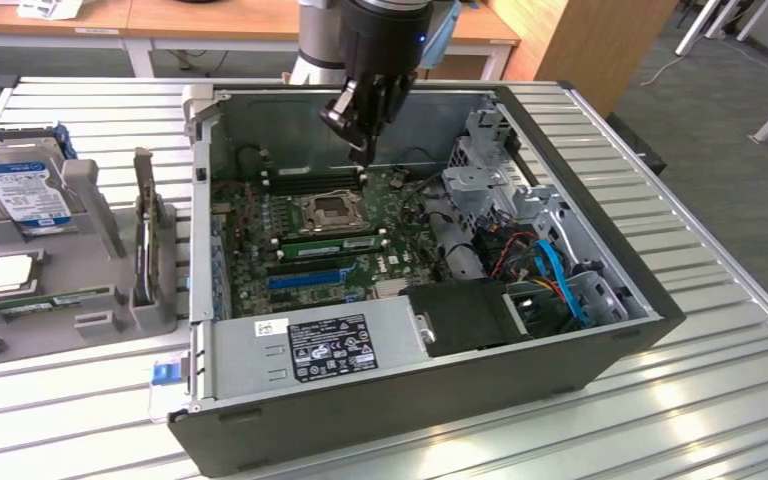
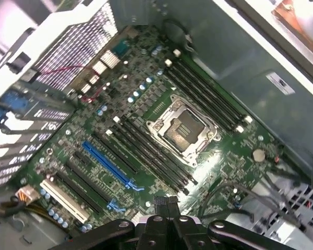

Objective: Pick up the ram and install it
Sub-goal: 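Press down the ram until it locks into place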

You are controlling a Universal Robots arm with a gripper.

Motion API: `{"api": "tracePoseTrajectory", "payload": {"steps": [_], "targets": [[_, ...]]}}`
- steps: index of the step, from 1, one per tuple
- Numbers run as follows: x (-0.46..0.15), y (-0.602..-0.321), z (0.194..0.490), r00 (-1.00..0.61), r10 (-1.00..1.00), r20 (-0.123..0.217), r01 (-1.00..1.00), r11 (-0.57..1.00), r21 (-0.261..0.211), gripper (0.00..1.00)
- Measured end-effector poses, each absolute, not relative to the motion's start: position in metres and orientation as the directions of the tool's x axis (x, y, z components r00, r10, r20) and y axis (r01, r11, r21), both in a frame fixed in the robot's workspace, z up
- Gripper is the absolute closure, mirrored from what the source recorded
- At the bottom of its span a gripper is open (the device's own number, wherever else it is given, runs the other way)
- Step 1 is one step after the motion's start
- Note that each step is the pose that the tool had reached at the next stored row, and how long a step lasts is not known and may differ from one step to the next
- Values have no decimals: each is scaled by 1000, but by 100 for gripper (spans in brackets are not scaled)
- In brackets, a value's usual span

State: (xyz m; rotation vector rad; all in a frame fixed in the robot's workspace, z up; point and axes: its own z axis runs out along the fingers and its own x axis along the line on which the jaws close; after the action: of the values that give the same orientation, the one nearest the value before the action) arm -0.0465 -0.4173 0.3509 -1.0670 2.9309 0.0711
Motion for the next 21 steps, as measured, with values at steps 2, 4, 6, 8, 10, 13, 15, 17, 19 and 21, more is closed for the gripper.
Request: {"api": "tracePoseTrajectory", "payload": {"steps": [2,4,6,8,10,13,15,17,19,21], "targets": [[-46,-417,351,-787,-616,-36,-617,786,35,90],[-46,-417,351,-807,-589,-36,-590,806,35,90],[-46,-417,351,-828,-560,-36,-561,827,35,90],[-46,-417,351,-846,-532,-36,-533,845,35,90],[-46,-417,351,-862,-505,-36,-506,862,35,90],[-46,-417,351,-885,-464,-36,-465,884,35,90],[-46,-417,351,-898,-438,-36,-439,898,35,90],[-46,-417,351,-910,-413,-36,-414,910,35,90],[-46,-417,351,-921,-387,-35,-389,921,36,90],[-47,-417,351,-930,-366,-34,-367,930,36,90]]}}
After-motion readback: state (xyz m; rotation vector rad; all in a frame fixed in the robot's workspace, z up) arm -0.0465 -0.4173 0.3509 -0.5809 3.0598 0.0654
